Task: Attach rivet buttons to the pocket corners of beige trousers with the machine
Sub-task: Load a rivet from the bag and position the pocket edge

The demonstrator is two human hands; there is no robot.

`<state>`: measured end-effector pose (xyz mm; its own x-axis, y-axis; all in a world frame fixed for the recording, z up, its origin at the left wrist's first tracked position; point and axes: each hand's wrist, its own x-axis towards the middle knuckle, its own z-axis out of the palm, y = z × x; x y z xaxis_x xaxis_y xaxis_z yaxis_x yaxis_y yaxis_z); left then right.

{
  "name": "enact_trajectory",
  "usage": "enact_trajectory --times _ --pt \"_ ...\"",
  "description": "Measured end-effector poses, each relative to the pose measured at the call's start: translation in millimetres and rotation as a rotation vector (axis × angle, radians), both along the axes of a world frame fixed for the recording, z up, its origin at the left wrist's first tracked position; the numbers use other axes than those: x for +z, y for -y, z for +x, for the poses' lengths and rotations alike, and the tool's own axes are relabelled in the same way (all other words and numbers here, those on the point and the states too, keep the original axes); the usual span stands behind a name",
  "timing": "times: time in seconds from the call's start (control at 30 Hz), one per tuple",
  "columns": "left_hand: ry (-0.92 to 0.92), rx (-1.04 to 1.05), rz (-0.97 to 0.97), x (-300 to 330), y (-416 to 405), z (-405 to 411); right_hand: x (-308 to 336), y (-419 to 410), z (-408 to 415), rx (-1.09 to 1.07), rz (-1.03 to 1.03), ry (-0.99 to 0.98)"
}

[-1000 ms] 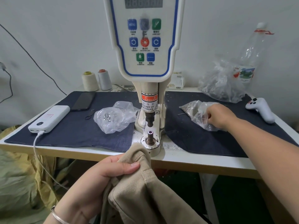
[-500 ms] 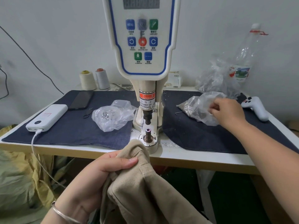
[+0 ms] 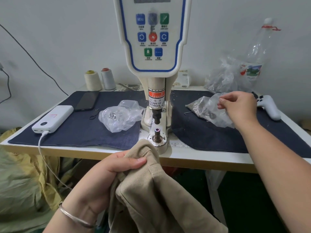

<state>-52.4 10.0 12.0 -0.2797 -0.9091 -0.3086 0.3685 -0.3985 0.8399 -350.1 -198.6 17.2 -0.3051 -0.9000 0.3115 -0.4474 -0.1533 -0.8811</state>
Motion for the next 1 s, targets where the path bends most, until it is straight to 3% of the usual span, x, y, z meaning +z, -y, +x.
enact_trajectory --times 0.23,0.63,0.8,1.0 --pt "0.001 0.021 0.016 -7.7 5.3 1.2 4.5 -19.7 -8.7 0.242 0.116 0.595" --pt "0.000 0.005 0.026 -14.0 5.3 1.8 32.4 -100.1 50.7 0.817 0.238 1.269" --pt "-0.005 0.004 0.022 -15.1 3.9 3.2 24.9 -113.8 66.9 0.847 0.254 1.291" --pt "-0.034 0.008 0.026 -16.6 3.6 3.7 2.7 -117.2 73.5 0.700 0.264 1.005"
